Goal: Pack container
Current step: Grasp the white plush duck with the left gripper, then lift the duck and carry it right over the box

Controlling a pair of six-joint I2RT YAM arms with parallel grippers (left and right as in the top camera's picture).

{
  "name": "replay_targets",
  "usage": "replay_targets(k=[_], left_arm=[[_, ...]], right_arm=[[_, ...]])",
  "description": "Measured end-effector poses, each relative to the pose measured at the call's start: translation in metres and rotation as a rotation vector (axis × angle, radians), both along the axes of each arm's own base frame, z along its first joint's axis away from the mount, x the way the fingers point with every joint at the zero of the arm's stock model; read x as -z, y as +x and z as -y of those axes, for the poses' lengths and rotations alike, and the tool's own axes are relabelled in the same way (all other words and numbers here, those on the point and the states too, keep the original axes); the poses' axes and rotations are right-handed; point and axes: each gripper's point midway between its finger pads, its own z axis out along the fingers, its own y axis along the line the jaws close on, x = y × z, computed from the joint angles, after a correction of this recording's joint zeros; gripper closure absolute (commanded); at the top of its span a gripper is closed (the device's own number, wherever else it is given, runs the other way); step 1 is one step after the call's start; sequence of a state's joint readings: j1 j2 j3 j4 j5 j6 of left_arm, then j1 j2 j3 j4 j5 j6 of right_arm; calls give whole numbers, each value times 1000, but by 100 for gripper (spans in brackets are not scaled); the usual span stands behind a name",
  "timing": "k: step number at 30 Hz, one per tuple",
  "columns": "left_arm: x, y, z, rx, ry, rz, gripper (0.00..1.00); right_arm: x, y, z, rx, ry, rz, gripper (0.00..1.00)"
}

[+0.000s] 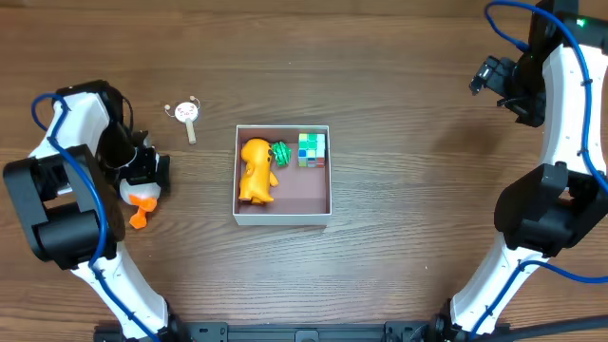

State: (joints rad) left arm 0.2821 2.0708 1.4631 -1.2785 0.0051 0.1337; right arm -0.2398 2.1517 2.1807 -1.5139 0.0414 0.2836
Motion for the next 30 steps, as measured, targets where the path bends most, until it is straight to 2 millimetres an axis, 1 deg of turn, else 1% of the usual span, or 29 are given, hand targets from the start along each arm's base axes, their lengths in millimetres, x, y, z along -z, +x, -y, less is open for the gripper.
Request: replay_targets(k=[1, 2, 3, 6, 7, 8, 11, 12, 15, 17, 18, 20, 21, 22, 23, 24, 25, 26, 27, 29, 30], left_arm=[[1, -1, 0, 0, -2, -5, 2], [2, -1, 0, 0, -2, -7, 12], [2, -1, 1, -1, -4, -7, 31], [2, -1, 1, -5, -8, -7, 34], [1, -2, 2, -5, -10, -14, 46], [1, -3, 2, -5, -11, -18, 55], [-4, -4, 3, -7, -17, -29, 55], [-8, 1, 2, -7, -14, -17, 55], [-27, 18, -3, -9, -1, 27, 52], [-53, 39, -8, -4, 18, 88, 52], [-66, 47, -7, 5, 24, 116, 52], [-91, 61, 3, 43, 32, 151, 50], [-116, 81, 19, 102, 41, 226, 50], [-134, 90, 37, 150, 40, 271, 49], [-156, 99, 66, 228, 26, 325, 49], [-170, 103, 90, 292, 9, 361, 47], [-184, 106, 129, 383, -27, 413, 45], [-190, 105, 151, 437, -48, 434, 42], [-194, 101, 182, 522, -74, 450, 40], [-194, 83, 238, 687, -121, 450, 40], [-194, 77, 251, 730, -133, 448, 41]], right_arm=[[0, 0, 0, 0, 0, 0, 0], [0, 0, 0, 0, 0, 0, 0], [0, 0, 0, 0, 0, 0, 0], [0, 0, 0, 0, 0, 0, 0], [0, 0, 0, 0, 1, 0, 0], [0, 0, 0, 0, 0, 0, 0], [0, 0, 0, 0, 0, 0, 0], [0, 0, 0, 0, 0, 0, 0], [0, 0, 0, 0, 0, -1, 0], [0, 0, 0, 0, 0, 0, 0], [0, 0, 0, 0, 0, 0, 0], [0, 0, 0, 0, 0, 1, 0], [0, 0, 0, 0, 0, 1, 0], [0, 0, 0, 0, 0, 0, 0], [0, 0, 0, 0, 0, 0, 0], [0, 0, 0, 0, 0, 0, 0], [0, 0, 0, 0, 0, 0, 0], [0, 0, 0, 0, 0, 1, 0], [0, 0, 0, 0, 0, 1, 0], [0, 0, 0, 0, 0, 1, 0], [0, 0, 0, 0, 0, 1, 0]])
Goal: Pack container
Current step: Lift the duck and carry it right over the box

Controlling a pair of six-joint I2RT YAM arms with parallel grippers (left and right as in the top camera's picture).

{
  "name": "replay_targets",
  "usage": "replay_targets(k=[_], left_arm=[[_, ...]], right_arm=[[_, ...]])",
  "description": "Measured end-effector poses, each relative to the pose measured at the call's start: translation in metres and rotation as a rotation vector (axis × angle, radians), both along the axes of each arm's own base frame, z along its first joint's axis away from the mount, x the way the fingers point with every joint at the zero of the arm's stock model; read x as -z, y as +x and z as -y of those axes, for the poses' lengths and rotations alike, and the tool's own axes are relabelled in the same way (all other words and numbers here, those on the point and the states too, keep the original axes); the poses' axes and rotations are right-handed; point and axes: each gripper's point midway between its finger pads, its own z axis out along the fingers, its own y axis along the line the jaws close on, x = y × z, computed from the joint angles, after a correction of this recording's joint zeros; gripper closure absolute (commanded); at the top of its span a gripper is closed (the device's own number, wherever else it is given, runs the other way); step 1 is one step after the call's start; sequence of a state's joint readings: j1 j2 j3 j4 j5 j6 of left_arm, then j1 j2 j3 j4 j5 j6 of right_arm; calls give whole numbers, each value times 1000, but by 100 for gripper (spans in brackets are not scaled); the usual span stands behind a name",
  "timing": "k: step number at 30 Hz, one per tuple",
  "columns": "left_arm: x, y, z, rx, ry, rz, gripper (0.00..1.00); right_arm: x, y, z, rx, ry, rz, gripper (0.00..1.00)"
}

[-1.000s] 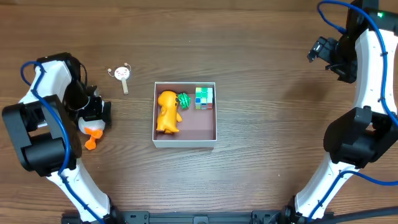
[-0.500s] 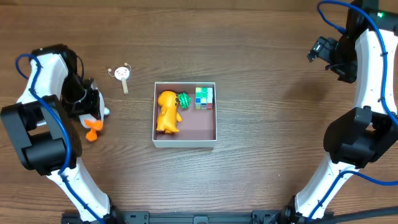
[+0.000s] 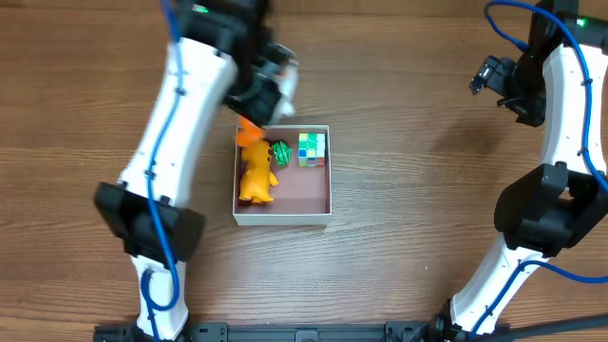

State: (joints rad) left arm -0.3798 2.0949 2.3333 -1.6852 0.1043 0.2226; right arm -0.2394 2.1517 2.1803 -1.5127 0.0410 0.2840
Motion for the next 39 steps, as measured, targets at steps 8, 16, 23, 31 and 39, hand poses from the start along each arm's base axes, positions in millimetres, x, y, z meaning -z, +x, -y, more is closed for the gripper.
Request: replay_targets(k=[8, 16, 23, 31, 39], left_arm=[[0, -51, 83, 428, 19, 32, 53], [0, -40, 68, 772, 105, 101, 44], [4, -33, 56, 899, 199, 115, 45], [56, -58, 30, 794, 274, -110, 37], [57, -64, 39, 651, 214, -133, 42]], right_arm=[[0, 0, 0, 0, -1, 0, 0], [0, 0, 0, 0, 0, 0, 0], [0, 0, 0, 0, -1, 1, 0], [0, 0, 0, 0, 0, 0, 0], [0, 0, 0, 0, 0, 0, 0]])
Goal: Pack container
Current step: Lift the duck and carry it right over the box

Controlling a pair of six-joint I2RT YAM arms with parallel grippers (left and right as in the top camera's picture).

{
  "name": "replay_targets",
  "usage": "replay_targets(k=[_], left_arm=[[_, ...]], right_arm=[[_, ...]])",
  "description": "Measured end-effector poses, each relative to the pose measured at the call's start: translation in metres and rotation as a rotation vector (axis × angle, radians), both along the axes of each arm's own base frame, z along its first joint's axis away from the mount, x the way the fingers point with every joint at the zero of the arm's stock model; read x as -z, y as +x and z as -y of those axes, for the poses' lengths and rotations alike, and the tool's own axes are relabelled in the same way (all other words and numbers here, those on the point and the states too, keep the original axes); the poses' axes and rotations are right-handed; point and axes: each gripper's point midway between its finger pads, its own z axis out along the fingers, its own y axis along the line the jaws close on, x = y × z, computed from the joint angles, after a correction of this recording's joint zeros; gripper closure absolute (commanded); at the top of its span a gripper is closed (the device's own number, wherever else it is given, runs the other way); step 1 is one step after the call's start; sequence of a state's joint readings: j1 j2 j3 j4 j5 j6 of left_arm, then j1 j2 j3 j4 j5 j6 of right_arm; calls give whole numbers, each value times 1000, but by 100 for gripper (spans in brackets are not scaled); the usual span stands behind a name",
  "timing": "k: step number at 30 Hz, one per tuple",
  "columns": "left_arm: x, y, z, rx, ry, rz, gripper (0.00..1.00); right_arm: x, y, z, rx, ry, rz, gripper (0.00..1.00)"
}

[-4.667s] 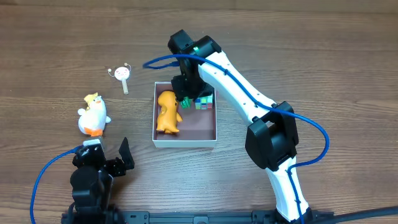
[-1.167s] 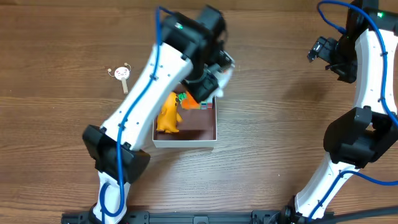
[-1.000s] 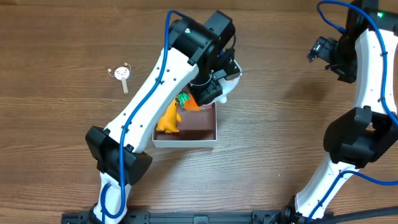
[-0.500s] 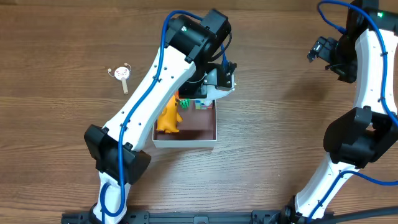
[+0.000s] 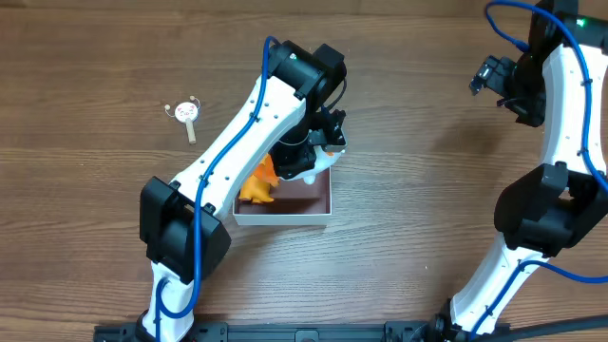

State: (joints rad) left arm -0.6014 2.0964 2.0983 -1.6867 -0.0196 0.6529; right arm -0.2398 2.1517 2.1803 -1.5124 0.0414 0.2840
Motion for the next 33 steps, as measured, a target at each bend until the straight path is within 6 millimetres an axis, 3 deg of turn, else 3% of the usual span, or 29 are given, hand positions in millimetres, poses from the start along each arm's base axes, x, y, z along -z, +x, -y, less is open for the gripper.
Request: replay_targets(k=[8, 12, 14, 22, 31, 33], left_arm=[[33, -16, -37, -28, 128, -115, 42], [34, -19, -33, -27, 109, -130, 35], [34, -22, -28, -34, 78, -150, 27], [34, -26, -23, -41, 50, -168, 27], [35, -24, -18, -44, 26, -165, 40], [34, -24, -17, -45, 23, -167, 58]], right_arm=[[0, 0, 0, 0, 0, -1, 0], [0, 0, 0, 0, 0, 0, 0], [0, 0, 0, 0, 0, 0, 0], [0, 0, 0, 0, 0, 0, 0], [0, 0, 0, -1, 0, 0, 0], [0, 0, 0, 0, 0, 0, 0]])
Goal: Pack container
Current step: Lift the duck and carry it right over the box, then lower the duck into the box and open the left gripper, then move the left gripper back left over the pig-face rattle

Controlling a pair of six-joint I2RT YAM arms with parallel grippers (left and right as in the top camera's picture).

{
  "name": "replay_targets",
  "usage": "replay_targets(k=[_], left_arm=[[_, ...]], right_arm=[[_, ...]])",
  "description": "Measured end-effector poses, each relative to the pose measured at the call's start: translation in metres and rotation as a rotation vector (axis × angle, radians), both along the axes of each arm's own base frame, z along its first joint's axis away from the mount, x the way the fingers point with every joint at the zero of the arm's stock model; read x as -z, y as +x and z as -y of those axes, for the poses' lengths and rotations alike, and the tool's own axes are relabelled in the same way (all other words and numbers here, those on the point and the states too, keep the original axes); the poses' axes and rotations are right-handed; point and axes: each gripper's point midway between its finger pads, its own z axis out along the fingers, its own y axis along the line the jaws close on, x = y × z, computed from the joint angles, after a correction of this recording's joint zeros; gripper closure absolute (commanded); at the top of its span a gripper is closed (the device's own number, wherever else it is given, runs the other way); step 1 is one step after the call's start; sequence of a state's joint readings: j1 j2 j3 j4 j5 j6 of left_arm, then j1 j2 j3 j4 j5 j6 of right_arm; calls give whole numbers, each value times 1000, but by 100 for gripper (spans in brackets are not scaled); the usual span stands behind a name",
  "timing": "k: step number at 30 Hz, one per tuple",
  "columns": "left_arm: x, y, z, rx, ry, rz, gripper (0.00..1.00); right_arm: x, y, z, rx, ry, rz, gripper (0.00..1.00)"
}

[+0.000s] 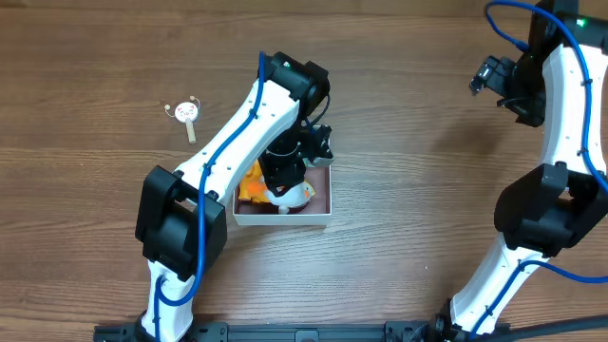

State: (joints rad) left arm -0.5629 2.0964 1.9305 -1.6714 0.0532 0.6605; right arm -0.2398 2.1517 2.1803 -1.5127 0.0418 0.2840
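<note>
The white box point(330, 195) with a brown floor sits mid-table. Inside it an orange toy figure point(251, 184) shows at the left; my left arm covers the box's back. A white penguin toy with orange parts point(292, 197) lies low in the box's front middle, right under my left gripper point(285, 180), which seems shut on it, though the wrist hides its fingers. My right gripper point(483, 80) hangs high at the far right, away from the box, with nothing in it; its jaws are too small to read.
A small white charm on a wooden stick point(186, 115) lies on the table to the back left of the box. The right arm's links stand along the right edge.
My left gripper has moved from the box's right back part toward its front middle, and the penguin toy now sits lower, inside the box. The right arm has not moved.
At first my left gripper was at the far left, on the penguin toy lying on the table. Then it was raised near the box's back left corner with the toy. Later it hung over the box, and now the toy is down inside.
</note>
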Motion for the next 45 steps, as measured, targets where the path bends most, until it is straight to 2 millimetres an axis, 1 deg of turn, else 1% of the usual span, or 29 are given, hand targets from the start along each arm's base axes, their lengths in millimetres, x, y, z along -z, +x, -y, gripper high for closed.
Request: replay_targets(k=[1, 2, 3, 4, 5, 6, 11, 13, 15, 17, 18, 19, 20, 21, 22, 24, 26, 27, 28, 29, 31, 32, 35, 38, 39, 40, 41, 43, 45], left_arm=[[0, 0, 0, 0, -1, -1, 62], [0, -1, 0, 0, -3, -3, 63], [0, -1, 1, 0, -6, -5, 70], [0, -1, 2, 0, -10, -7, 73], [0, -1, 3, -2, -18, -9, 83], [0, -1, 4, -3, -22, -9, 89], [1, 3, 10, -6, -49, 7, 87], [3, 7, 21, -15, -104, 17, 94], [3, 9, 27, -16, -134, 22, 94], [4, 11, 39, -2, -167, 45, 94], [4, 12, 44, 6, -177, 55, 91], [5, 13, 48, 12, -187, 62, 83], [5, 14, 51, 18, -196, 70, 65], [5, 14, 53, 21, -203, 74, 55], [5, 14, 54, 20, -206, 75, 53], [5, 15, 54, 20, -205, 76, 46], [5, 15, 54, 20, -205, 76, 45], [5, 15, 54, 20, -206, 78, 42], [5, 16, 55, 21, -209, 82, 29], [5, 17, 56, 21, -213, 88, 27], [6, 20, 57, 20, -218, 100, 16], [6, 22, 58, 16, -217, 109, 0], [7, 31, 54, 6, -186, 154, 0], [9, 49, 45, -27, -129, 235, 0], [9, 59, 44, -56, -126, 275, 0], [8, 74, 41, -121, -119, 330, 0], [7, 81, 34, -179, -106, 351, 0], [-6, 102, 19, -308, -101, 406, 0], [-35, 129, 12, -399, -146, 500, 0]], right_arm=[[0, 0, 0, 0, 0, 1, 0], [0, 0, 0, 0, 0, 0, 0], [0, 0, 0, 0, 0, 0, 0], [0, 0, 0, 0, 0, 0, 0], [0, 0, 0, 0, 0, 0, 0], [0, 0, 0, 0, 0, 0, 0], [0, 0, 0, 0, 0, 0, 0], [0, 0, 0, 0, 0, 1, 0], [0, 0, 0, 0, 1, 1, 0], [0, 0, 0, 0, 0, 0, 0], [0, 0, 0, -1, 1, 1, 0], [0, 0, 0, 0, 0, 0, 0], [0, 0, 0, 0, 0, 0, 0], [0, 0, 0, 0, 0, 1, 0], [0, 0, 0, 0, 0, 0, 0], [0, 0, 0, 0, 0, 0, 0], [0, 0, 0, 0, 0, 0, 0], [0, 0, 0, -1, 0, 0, 0], [0, 0, 0, 0, 0, 0, 0], [0, 0, 0, 0, 0, 0, 0], [0, 0, 0, 0, 0, 0, 0], [0, 0, 0, 0, 1, 1, 0], [0, 0, 0, 0, 0, 0, 0], [0, 0, 0, 0, 1, 1, 0], [0, 0, 0, 0, 0, 0, 0], [0, 0, 0, -1, 0, 0, 0], [0, 0, 0, 0, 1, 0, 0], [0, 0, 0, 0, 0, 0, 0], [0, 0, 0, 0, 0, 0, 0]])
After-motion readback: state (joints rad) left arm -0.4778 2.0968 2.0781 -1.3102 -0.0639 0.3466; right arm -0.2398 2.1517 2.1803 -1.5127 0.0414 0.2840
